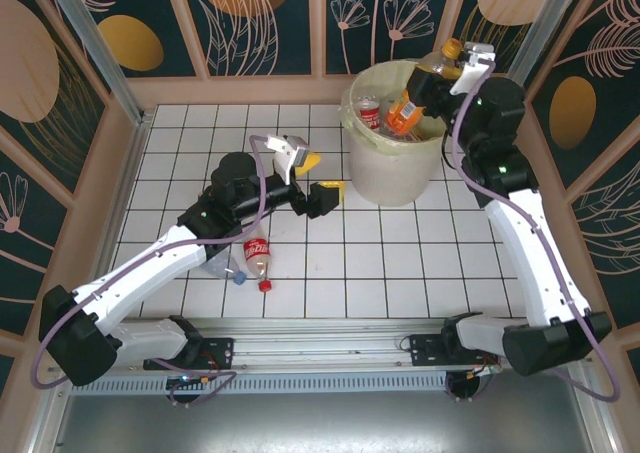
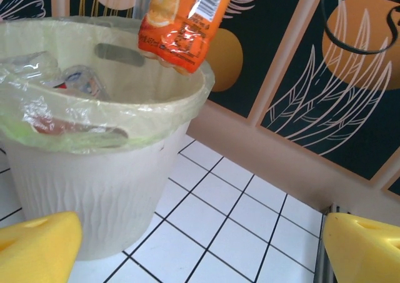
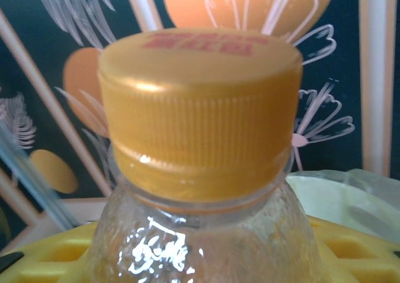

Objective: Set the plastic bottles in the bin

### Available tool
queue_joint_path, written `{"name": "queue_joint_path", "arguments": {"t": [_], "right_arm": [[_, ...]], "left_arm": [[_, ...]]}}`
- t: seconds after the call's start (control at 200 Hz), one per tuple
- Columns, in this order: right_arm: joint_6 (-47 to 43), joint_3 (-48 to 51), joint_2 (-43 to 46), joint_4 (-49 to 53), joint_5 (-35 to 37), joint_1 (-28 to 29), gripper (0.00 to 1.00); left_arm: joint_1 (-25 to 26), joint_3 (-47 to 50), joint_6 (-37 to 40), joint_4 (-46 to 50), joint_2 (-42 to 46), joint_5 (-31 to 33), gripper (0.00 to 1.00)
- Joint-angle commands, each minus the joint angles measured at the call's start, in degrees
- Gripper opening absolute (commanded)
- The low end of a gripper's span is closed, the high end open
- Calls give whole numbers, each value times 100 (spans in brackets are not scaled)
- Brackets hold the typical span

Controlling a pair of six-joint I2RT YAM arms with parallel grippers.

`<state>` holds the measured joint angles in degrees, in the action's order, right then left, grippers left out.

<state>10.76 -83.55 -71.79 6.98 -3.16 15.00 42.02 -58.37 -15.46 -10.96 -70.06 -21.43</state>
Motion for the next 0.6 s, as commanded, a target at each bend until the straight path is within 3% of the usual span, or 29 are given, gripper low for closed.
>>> {"name": "queue_joint_path", "arguments": {"t": [0.0, 0.3, 0.595], "right_arm": [[-228, -207, -273, -254, 521, -134, 59], [791, -200, -1138, -1384, 428, -716, 58], [1676, -512, -1857, -2174, -472, -1063, 58]], "left_arm": [[43, 32, 96, 145, 132, 148, 99], [43, 23, 14, 232, 74, 179, 99], [41, 36, -93, 200, 46, 104, 99]]}}
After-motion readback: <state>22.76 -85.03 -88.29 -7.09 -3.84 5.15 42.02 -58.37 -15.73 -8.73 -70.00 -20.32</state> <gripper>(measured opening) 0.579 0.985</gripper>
